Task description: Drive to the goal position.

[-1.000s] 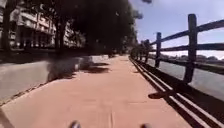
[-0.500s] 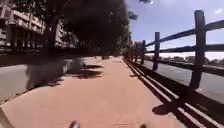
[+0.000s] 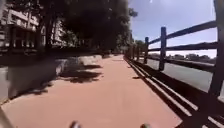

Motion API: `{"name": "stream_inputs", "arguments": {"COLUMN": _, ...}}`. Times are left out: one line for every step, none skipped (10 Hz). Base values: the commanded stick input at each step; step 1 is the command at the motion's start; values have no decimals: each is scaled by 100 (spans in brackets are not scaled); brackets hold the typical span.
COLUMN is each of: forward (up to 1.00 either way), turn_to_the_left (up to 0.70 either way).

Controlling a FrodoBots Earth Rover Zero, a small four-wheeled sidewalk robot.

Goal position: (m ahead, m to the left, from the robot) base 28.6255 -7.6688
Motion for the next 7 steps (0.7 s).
{"name": "stream_inputs", "arguments": {"forward": 85, "turn_to_the_left": 0}}
{"name": "stream_inputs", "arguments": {"forward": 85, "turn_to_the_left": 0}}
{"name": "stream_inputs", "arguments": {"forward": 85, "turn_to_the_left": 0}}
{"name": "stream_inputs", "arguments": {"forward": 85, "turn_to_the_left": 0}}
{"name": "stream_inputs", "arguments": {"forward": 85, "turn_to_the_left": 0}}
{"name": "stream_inputs", "arguments": {"forward": 85, "turn_to_the_left": 0}}
{"name": "stream_inputs", "arguments": {"forward": 85, "turn_to_the_left": 0}}
